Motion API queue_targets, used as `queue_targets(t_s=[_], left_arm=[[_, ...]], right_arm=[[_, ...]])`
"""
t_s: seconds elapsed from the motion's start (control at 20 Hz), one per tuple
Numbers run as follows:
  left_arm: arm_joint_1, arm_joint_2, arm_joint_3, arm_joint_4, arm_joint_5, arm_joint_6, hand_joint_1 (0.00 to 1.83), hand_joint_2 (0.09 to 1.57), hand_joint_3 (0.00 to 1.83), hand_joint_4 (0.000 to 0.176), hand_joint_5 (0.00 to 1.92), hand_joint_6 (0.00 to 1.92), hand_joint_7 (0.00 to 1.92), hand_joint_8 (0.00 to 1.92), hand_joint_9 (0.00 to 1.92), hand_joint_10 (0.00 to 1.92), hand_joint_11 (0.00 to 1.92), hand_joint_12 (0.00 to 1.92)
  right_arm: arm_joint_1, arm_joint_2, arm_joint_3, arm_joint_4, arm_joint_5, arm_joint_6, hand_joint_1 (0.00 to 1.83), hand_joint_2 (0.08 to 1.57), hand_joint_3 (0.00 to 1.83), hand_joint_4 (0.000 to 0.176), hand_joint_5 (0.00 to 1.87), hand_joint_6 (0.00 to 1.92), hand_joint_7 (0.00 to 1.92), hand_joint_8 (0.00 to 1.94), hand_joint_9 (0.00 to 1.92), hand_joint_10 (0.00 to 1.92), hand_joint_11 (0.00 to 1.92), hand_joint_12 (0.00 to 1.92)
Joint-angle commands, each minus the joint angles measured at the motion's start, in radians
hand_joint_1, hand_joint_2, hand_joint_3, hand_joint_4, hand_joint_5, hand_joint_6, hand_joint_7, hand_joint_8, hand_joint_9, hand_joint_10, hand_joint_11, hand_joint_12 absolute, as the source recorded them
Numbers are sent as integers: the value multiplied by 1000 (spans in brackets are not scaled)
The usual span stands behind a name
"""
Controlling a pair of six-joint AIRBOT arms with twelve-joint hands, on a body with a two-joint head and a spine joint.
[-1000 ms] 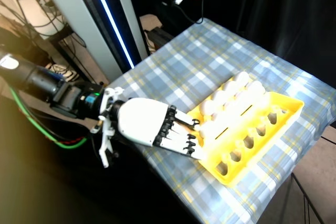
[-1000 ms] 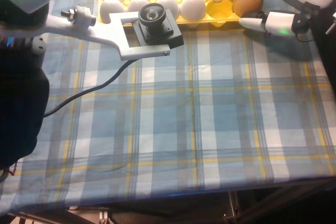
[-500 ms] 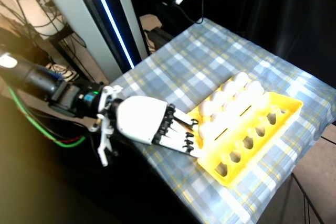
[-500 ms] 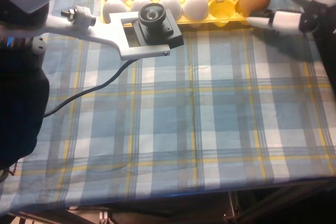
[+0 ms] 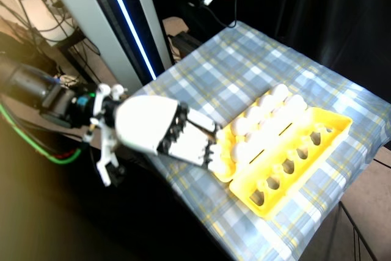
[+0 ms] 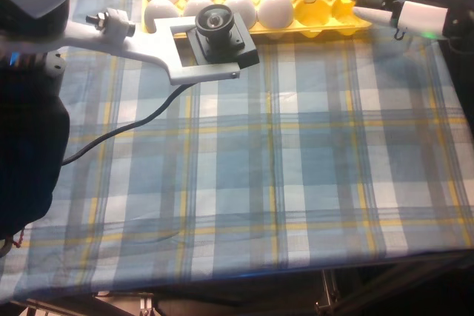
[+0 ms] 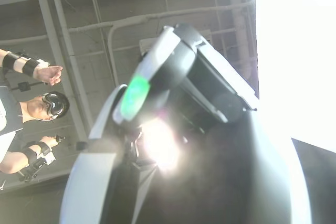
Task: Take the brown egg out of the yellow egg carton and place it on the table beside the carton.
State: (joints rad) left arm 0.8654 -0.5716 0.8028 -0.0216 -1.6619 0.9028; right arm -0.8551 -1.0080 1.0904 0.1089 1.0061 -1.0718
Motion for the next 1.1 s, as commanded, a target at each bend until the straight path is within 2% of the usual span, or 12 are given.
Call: queue_targets(t_s=[0.0,0.05,0.1,0.2,0.3,0.4,0.5,0.65,0.7,0.75,0.8,1.05], left_arm=[[-15,-10,-7,21,-74,-11,586,1460,10,0,643,1908,1382,1921,1464,1921,1249,1921],[-15,-10,-7,21,-74,-11,824,1423,8,0,505,1786,1380,1921,1476,1921,1283,1921],[-15,-10,-7,21,-74,-11,827,1419,5,0,503,1768,1358,1921,1455,1921,1279,1921],[-15,-10,-7,21,-74,-11,779,1439,10,0,477,1823,1343,1921,1439,1921,1234,1921],[-15,-10,-7,21,-74,-11,835,1424,1,0,497,1775,1325,1921,1420,1921,1234,1921],[-15,-11,-7,21,-74,-11,841,1417,0,0,508,1757,1330,1921,1419,1921,1256,1921],[-15,-11,-7,21,-74,-11,847,1406,0,0,524,1733,1355,1921,1454,1921,1267,1921],[-15,-11,-7,21,-74,-11,915,1380,0,0,564,1668,1378,1921,1470,1921,1308,1921],[-15,-11,-7,21,-74,-11,887,1385,0,0,553,1684,1359,1921,1453,1921,1315,1921],[-15,-11,-7,21,-74,-11,868,1391,0,0,541,1699,1353,1921,1457,1921,1308,1921],[-15,-11,-7,21,-74,-11,842,1400,3,0,526,1723,1349,1921,1454,1921,1285,1921],[-15,-11,-7,21,-74,-12,851,1400,0,0,529,1723,1372,1921,1489,1921,1308,1921]], right_arm=[[-1,6,-13,-20,161,0,1003,1150,0,128,902,1095,1048,5,907,6,312,135],[-13,9,-31,-32,182,0,983,1168,3,132,863,1156,1065,3,862,2,313,98],[-27,9,-45,-41,199,0,963,1180,3,152,838,1192,1025,2,759,0,305,81],[-44,-2,-56,-45,209,0,970,1185,1,132,834,1201,987,0,684,0,305,69],[-67,-34,-52,-45,208,0,1000,1180,0,81,850,1179,1003,2,671,1,285,51],[-94,-72,-34,-29,189,2,1010,1185,1,47,842,1192,1000,0,674,2,277,42],[-95,-97,-16,-24,158,3,988,1192,1,80,828,1214,952,0,674,1,267,34],[-95,-114,-1,-13,139,5,983,1192,0,89,825,1218,933,0,702,8,279,37],[-95,-114,1,-10,138,5,856,1157,0,0,769,476,928,10,653,2,260,29],[-95,-113,1,-8,138,5,813,1137,0,0,791,157,899,6,603,5,238,22],[-95,-113,4,-4,138,5,794,1129,0,0,796,47,867,0,559,0,219,15],[-95,-112,7,6,138,5,673,1057,0,0,617,0,676,0,397,0,196,6]])
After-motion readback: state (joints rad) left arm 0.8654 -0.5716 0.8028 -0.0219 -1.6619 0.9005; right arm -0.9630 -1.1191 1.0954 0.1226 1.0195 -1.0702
